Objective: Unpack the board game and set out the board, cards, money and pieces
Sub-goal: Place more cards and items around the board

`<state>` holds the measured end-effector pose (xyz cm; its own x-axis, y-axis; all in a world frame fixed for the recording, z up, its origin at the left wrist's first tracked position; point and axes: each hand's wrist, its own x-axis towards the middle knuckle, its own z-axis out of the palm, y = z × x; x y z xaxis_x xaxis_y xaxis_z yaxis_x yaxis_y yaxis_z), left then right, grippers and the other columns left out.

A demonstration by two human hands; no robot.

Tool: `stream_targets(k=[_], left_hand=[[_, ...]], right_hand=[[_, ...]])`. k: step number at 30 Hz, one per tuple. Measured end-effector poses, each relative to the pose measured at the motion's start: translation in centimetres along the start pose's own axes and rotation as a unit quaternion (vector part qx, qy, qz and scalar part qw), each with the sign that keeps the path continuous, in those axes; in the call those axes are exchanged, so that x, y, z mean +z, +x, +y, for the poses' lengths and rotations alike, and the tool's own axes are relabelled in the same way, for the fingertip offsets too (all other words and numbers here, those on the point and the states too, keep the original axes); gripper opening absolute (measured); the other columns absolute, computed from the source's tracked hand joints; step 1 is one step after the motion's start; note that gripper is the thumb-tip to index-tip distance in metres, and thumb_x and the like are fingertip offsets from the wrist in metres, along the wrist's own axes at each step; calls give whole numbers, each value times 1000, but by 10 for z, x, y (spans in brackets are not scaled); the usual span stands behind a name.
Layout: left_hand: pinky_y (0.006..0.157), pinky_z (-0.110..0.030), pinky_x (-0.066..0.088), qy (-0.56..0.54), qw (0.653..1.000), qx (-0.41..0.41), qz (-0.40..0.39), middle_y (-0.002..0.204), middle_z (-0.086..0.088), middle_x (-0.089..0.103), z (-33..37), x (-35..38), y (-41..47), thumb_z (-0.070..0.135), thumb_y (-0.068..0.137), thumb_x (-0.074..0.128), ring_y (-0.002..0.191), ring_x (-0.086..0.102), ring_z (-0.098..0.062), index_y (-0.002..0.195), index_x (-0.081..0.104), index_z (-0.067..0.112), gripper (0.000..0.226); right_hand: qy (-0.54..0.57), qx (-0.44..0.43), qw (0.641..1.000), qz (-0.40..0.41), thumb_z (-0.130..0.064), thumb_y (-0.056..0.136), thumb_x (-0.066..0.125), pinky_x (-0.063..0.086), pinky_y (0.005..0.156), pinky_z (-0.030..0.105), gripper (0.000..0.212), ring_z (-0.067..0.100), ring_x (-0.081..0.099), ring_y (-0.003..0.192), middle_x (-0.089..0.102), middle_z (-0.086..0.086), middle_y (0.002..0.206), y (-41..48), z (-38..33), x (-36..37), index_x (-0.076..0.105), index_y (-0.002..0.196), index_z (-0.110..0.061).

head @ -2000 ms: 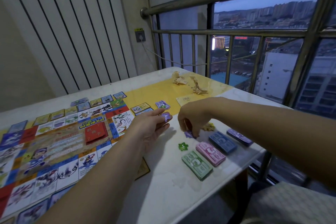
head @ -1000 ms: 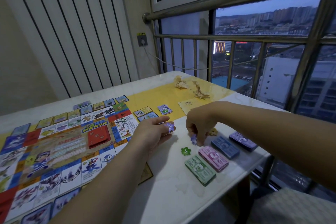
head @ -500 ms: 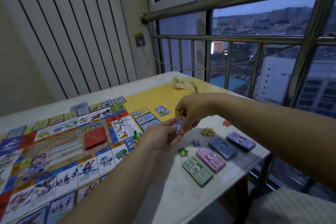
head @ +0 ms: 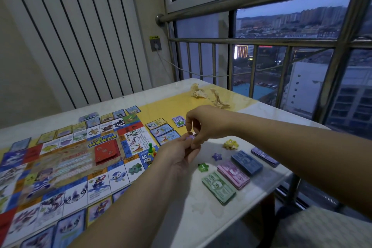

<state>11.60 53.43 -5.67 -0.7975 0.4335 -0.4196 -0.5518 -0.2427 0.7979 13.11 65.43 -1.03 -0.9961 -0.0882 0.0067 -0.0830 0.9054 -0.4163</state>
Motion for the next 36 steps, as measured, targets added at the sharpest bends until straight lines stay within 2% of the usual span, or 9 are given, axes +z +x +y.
stream_targets(k=[2, 4, 8, 12, 18, 22, 27, 32, 36], left_hand=[[95, -35, 43, -26, 1000, -6, 4, 124, -19, 57, 4, -3, -2, -6, 96, 41, 110, 55, -25, 129, 49, -6, 34], [100, -35, 40, -54, 998, -10, 12, 127, -19, 55, 8, -7, -2, -6, 97, 40, 120, 53, -26, 127, 50, -8, 32], [93, -37, 45, -88, 995, -40, 7, 106, -16, 62, 14, -12, -5, -4, 97, 42, 109, 57, -26, 103, 59, -7, 18], [97, -35, 46, -93, 995, -35, 4, 85, -16, 60, 18, -11, -9, -3, 96, 44, 88, 60, -22, 91, 57, -4, 14], [87, -38, 47, -91, 996, -13, -1, 88, -16, 60, 22, -12, -17, -5, 95, 44, 93, 59, -23, 101, 58, -4, 15], [87, -38, 47, -85, 996, -12, -4, 87, -16, 60, 21, -11, -23, -6, 96, 42, 98, 58, -24, 91, 58, -4, 16], [93, -37, 47, -81, 997, -1, -4, 84, -16, 60, 24, -12, -28, -6, 96, 42, 85, 60, -22, 90, 57, -3, 17], [90, -36, 48, -84, 996, 27, 5, 87, -16, 61, 35, -23, -37, -4, 96, 43, 85, 60, -20, 106, 57, -3, 18], [86, -30, 47, -113, 992, 49, 7, 81, -14, 57, 54, -49, -54, -3, 96, 44, 75, 57, -16, 84, 56, -4, 17]], right_hand=[[2, 11, 1000, 1, -23, 75, 79, 45, 57, 17, 29, 5, 59, 60, 64, -4, 72, -5, 4, -8, 62, 97, -14], [-23, 44, 997, -59, -24, 79, 75, 50, 65, 17, 25, 6, 63, 69, 67, -2, 83, -11, 12, -12, 66, 100, -14], [-178, 63, 968, -165, -26, 79, 75, 54, 83, 27, 29, 14, 65, 89, 71, 0, 100, -14, 19, 7, 69, 105, -15], [-218, 83, 954, -187, -29, 76, 77, 56, 80, 30, 34, 19, 67, 87, 72, 4, 97, -4, 17, 14, 71, 103, -9], [-178, 130, 947, -232, -25, 77, 77, 50, 63, 22, 31, 16, 59, 65, 65, 2, 74, 5, 17, 11, 70, 99, -4], [-150, 149, 949, -234, -25, 79, 75, 51, 67, 23, 37, 18, 59, 72, 65, 7, 84, 4, 21, 10, 68, 106, -1], [-165, 135, 950, -227, -29, 80, 74, 43, 61, 21, 31, 13, 52, 60, 60, 0, 70, 1, 22, 9, 70, 100, -6], [-106, 85, 983, -127, -26, 85, 69, 43, 62, 17, 9, 6, 54, 68, 62, -5, 78, -8, 7, 2, 68, 88, -17], [-2, 13, 998, -64, -23, 86, 67, 46, 58, 15, 6, 2, 57, 63, 65, -8, 72, -16, -36, 5, 69, 90, -19]])
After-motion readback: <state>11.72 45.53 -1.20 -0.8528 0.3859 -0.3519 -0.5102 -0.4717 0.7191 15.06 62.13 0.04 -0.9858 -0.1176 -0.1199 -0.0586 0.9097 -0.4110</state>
